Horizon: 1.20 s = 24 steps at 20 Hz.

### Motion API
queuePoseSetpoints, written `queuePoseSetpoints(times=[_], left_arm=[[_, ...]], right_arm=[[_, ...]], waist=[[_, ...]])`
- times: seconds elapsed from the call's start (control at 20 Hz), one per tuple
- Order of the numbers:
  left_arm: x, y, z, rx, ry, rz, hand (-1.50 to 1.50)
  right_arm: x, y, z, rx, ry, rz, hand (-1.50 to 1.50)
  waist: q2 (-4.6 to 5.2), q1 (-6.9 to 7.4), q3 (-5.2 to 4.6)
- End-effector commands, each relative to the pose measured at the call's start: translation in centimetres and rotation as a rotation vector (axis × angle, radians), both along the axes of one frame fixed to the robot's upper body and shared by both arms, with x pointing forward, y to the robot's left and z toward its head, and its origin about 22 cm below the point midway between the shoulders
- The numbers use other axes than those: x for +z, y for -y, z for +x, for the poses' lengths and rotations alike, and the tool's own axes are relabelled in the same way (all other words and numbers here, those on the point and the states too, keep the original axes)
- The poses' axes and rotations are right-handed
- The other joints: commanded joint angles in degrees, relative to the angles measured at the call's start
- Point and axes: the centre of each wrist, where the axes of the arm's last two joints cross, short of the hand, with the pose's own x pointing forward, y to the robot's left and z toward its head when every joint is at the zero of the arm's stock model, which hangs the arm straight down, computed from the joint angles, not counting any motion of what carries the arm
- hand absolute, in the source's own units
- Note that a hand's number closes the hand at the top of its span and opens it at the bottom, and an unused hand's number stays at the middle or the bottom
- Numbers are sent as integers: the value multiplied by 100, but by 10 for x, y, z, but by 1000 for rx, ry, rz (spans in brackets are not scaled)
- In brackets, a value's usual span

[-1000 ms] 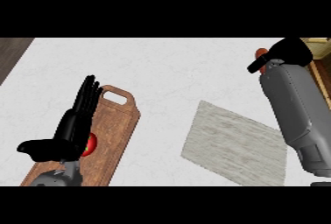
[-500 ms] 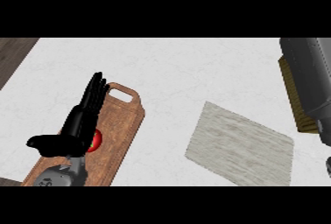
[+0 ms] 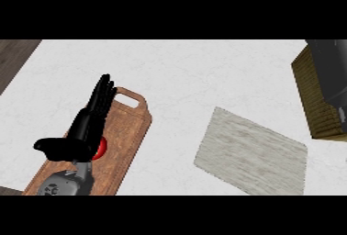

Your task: Pick the sweet potato from the placemat and place it in the basket

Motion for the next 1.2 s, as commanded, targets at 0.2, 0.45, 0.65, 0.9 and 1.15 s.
queuePoseSetpoints(times=[0.2,0.45,0.65,0.9,1.15], left_arm=[[-1,-3,1,34,-20,-9,0],[-4,-5,1,62,-3,-2,0],[-10,-10,-3,68,-33,-4,0],[-16,-21,-5,108,-39,7,0],[-6,-26,-12,119,-37,-4,0]], right_arm=[[10,6,7,-289,-55,93,150],[-9,15,10,-318,-54,85,150],[0,29,7,-354,-12,96,150],[-22,24,8,-360,-40,108,150],[-41,29,7,-392,-85,114,150]], waist=[[-80,-201,-4],[-93,-358,6],[-118,-415,13],[-182,-567,14],[-238,-615,22]])
